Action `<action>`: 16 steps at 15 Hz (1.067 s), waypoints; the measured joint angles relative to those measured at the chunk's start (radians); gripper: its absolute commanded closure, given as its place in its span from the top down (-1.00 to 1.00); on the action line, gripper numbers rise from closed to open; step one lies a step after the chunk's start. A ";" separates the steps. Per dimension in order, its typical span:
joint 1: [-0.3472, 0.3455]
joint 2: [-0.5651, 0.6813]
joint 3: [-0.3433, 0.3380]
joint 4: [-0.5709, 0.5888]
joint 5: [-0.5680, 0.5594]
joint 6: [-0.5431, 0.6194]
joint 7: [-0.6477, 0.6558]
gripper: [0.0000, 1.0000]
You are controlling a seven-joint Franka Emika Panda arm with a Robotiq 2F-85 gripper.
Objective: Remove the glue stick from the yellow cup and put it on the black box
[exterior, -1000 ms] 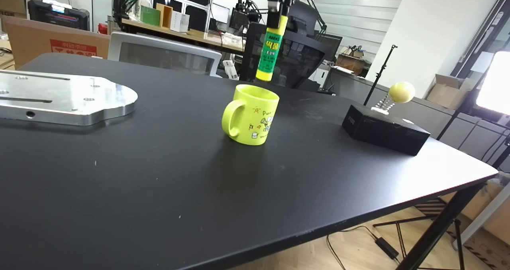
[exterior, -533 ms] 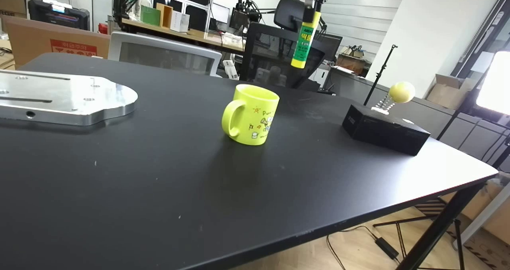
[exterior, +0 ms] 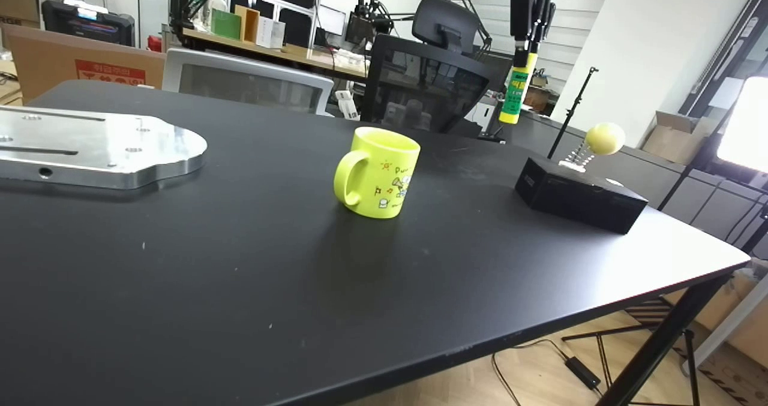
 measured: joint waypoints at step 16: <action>-0.081 -0.083 -0.017 -0.175 0.125 0.135 0.002 -0.82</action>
